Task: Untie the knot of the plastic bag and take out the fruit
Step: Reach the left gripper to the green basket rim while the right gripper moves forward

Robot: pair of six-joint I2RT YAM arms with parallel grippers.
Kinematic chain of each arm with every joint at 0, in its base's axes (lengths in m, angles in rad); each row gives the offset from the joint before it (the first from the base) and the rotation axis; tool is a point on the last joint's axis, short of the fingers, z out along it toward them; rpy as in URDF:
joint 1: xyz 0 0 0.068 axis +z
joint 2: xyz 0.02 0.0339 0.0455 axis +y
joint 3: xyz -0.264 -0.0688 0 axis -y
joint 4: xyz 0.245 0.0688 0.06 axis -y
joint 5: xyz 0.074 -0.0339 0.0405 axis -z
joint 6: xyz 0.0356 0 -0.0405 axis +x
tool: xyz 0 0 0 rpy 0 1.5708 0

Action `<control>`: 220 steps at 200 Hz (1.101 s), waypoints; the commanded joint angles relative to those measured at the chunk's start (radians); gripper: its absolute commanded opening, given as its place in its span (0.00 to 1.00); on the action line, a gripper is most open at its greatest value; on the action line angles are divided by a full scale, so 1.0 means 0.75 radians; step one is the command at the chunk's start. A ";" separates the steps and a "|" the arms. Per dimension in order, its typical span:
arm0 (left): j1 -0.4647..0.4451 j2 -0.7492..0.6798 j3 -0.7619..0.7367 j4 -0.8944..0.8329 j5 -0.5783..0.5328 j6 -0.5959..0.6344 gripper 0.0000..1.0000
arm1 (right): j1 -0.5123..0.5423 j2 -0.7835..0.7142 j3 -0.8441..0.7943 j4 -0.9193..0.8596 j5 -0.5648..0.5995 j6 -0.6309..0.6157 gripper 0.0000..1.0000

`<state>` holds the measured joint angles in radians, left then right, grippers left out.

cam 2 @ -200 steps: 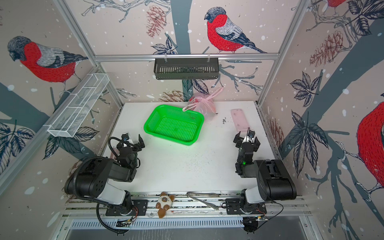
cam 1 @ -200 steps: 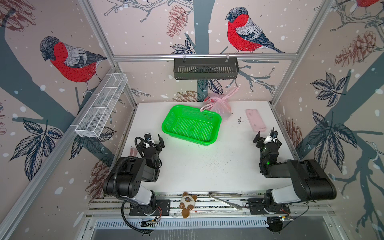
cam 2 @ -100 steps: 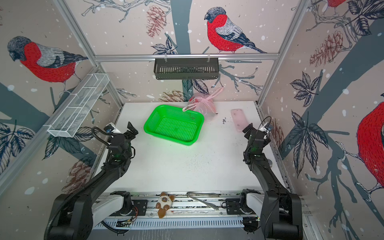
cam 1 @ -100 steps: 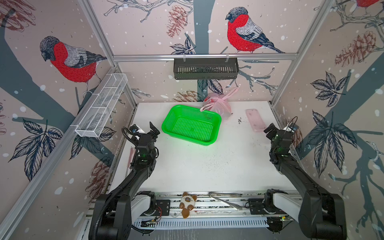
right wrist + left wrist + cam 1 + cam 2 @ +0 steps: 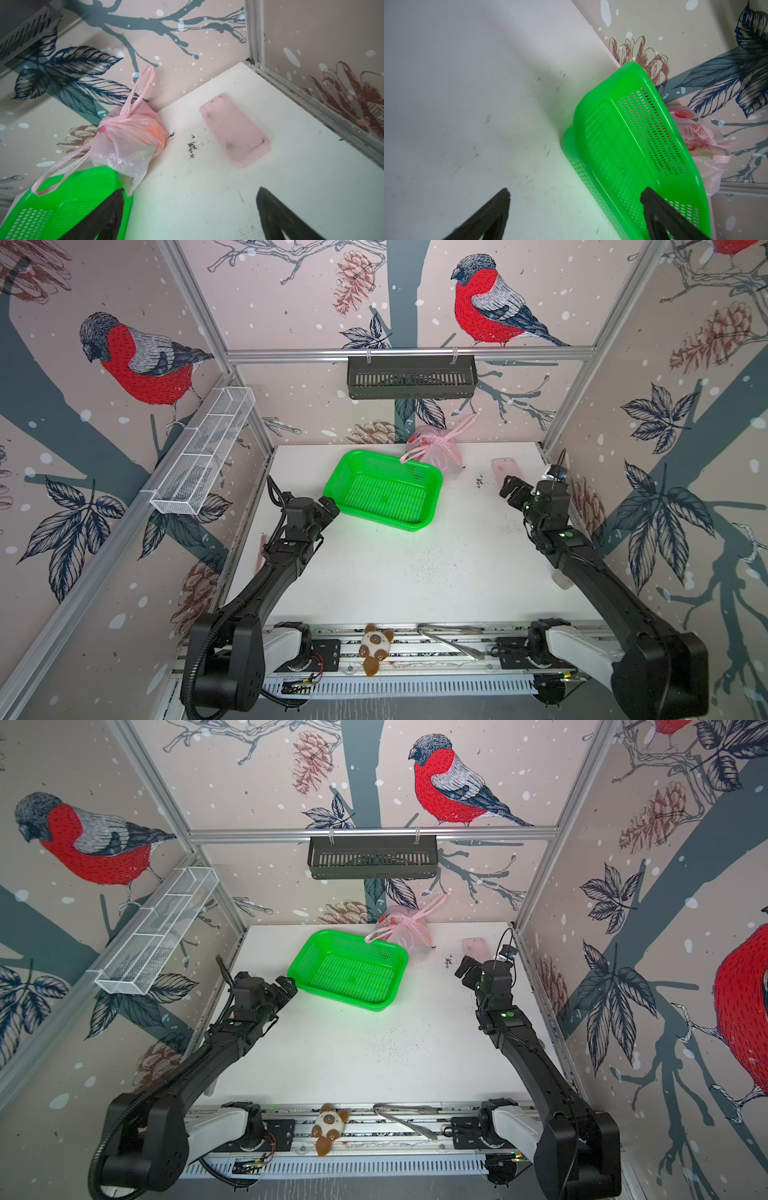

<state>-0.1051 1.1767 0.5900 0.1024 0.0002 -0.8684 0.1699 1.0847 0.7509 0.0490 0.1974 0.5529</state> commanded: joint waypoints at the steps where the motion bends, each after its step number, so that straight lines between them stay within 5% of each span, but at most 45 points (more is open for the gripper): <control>1: -0.024 0.039 0.015 0.060 0.126 -0.124 0.97 | 0.041 0.019 0.028 -0.050 0.052 -0.038 0.99; 92: -0.142 0.375 0.119 0.258 0.210 -0.235 0.84 | 0.080 0.045 0.025 -0.029 0.028 -0.062 0.99; 220: -0.186 0.530 0.143 0.298 0.279 -0.282 0.29 | 0.094 0.034 -0.002 -0.020 0.029 -0.036 0.99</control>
<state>-0.2436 1.5890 0.7124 0.3092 0.2070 -1.0897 0.2344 1.1198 0.7547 0.0250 0.2138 0.5205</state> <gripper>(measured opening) 0.326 0.993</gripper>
